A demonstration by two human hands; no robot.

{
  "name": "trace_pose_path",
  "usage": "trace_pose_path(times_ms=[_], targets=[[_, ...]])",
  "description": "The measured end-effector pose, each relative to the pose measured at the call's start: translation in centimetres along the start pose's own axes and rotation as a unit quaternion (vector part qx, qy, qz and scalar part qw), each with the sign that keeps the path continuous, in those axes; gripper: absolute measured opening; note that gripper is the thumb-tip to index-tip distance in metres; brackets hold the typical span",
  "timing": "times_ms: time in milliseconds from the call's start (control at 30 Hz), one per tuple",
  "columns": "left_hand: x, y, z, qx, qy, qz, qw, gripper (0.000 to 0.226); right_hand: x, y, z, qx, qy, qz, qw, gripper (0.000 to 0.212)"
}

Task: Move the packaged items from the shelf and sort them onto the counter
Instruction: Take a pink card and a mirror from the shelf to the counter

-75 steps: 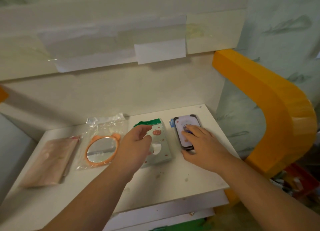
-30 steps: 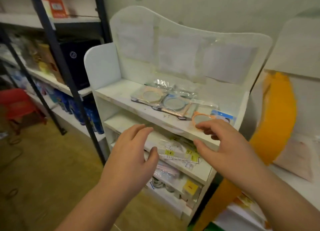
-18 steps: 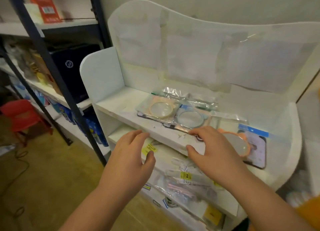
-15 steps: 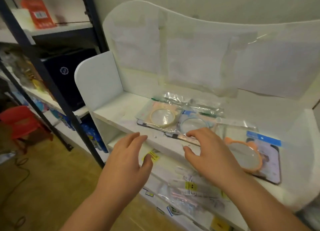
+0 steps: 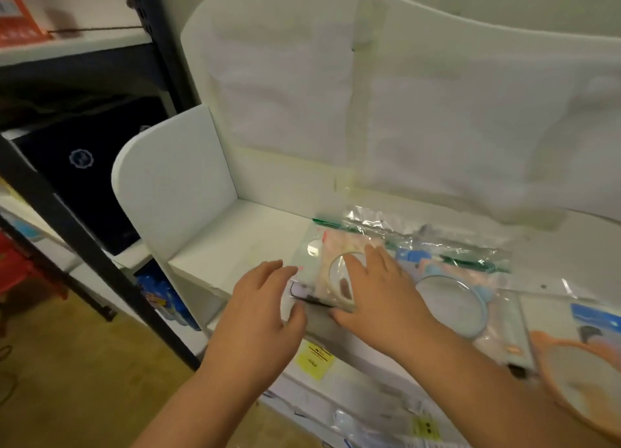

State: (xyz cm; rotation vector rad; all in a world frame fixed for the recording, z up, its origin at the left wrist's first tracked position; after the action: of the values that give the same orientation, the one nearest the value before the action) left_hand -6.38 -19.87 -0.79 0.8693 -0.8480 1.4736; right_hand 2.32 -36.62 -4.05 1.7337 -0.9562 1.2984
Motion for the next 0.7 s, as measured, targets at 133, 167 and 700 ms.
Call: trace_pose_path(times_ms=[133, 167, 700], targets=[[1.3, -3.8, -3.2, -0.056, -0.001, -0.032, 0.998, 0.050, -1.9, -2.0, -1.2, -0.059, 0.043, -0.041, 0.996, 0.083], [1.6, -4.6, -3.8, -0.067, -0.004, -0.035, 0.997, 0.051, -2.2, -2.0, -1.4, -0.064, 0.058, -0.031, 0.996, 0.079], [1.8, -9.5, -8.5, -0.167, 0.020, -0.102, 0.980, 0.049, -3.6, -0.5, -4.2, -0.080, 0.073, 0.054, 0.993, 0.061]])
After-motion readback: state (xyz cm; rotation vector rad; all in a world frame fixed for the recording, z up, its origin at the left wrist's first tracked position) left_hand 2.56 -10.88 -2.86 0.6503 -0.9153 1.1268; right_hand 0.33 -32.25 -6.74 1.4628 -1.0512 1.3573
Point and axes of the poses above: each hand's wrist, its own y-axis away from the middle knuckle, its own x-axis out of the back of the hand, z = x × y, the point moved 1 cm from there along -y, towards the middle knuckle, and after that the axes turned 9 degrees about -z, right-handed, at the moved point
